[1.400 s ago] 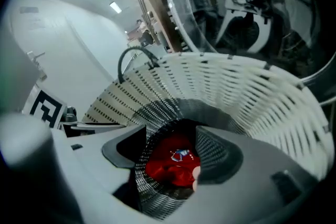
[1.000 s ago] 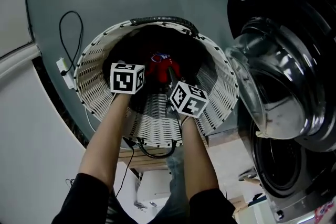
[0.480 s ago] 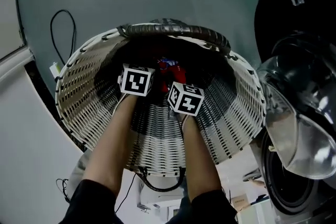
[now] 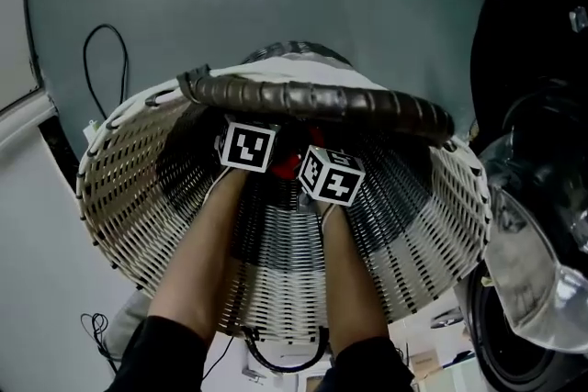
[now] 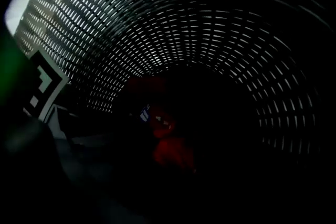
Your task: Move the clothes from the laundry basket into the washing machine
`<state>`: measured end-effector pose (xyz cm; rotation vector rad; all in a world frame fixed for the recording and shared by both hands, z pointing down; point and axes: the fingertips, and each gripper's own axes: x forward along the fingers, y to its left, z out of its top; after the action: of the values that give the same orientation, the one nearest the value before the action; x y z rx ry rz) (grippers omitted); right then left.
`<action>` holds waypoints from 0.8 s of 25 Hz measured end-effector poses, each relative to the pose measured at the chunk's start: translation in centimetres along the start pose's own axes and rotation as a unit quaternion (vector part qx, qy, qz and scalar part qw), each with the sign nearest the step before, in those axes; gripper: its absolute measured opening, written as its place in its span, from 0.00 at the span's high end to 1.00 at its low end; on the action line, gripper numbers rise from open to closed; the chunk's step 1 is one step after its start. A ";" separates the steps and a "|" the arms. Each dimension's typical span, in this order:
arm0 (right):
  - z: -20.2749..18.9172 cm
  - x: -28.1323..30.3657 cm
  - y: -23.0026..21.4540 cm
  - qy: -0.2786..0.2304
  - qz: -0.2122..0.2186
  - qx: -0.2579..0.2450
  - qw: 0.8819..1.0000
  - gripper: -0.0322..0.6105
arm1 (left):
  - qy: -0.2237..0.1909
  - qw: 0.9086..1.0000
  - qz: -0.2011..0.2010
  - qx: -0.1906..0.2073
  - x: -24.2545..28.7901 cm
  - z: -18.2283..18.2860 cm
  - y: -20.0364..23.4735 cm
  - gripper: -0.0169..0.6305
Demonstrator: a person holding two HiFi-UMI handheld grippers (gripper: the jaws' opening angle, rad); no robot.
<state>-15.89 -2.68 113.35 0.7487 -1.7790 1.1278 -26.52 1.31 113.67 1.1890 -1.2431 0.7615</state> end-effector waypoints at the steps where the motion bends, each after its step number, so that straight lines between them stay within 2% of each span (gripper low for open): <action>1: 0.5 -0.1 0.4 -0.003 0.004 -0.014 1.000 0.59 | -0.002 1.000 -0.017 0.006 -0.1 0.3 -0.8 0.70; 2: 0.9 -0.2 0.7 -0.004 0.003 -0.031 1.000 0.72 | -0.007 0.999 -0.034 0.012 -0.3 0.5 -1.6 0.82; 3: 1.1 -0.4 1.1 -0.005 -0.001 -0.043 0.999 0.79 | -0.014 0.999 -0.046 0.016 -0.6 0.7 -2.2 0.83; 4: 1.4 -0.8 1.4 -0.009 -0.003 -0.047 0.999 0.83 | -0.023 0.998 -0.052 0.018 -1.1 0.8 -2.5 0.83; 8: 3.5 -4.2 2.7 -0.057 0.004 -0.029 0.998 0.85 | -0.086 0.993 -0.075 0.038 -4.9 3.4 -3.8 0.84; 12: 7.4 -10.5 5.4 -0.118 0.013 -0.029 0.992 0.85 | -0.133 0.986 -0.089 0.053 -11.8 6.0 -5.9 0.84; 16: 11.0 -18.4 8.4 -0.180 0.024 -0.030 0.983 0.85 | -0.194 0.974 -0.096 0.073 -20.5 8.5 -8.7 0.84; 20: 13.4 -26.2 11.9 -0.231 0.037 -0.059 0.970 0.85 | -0.251 0.960 -0.086 0.085 -29.2 9.9 -10.7 0.84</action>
<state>-19.07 -9.19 82.47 0.9333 -2.2565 0.9323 -25.83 -6.25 81.99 1.6783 -1.4798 0.4535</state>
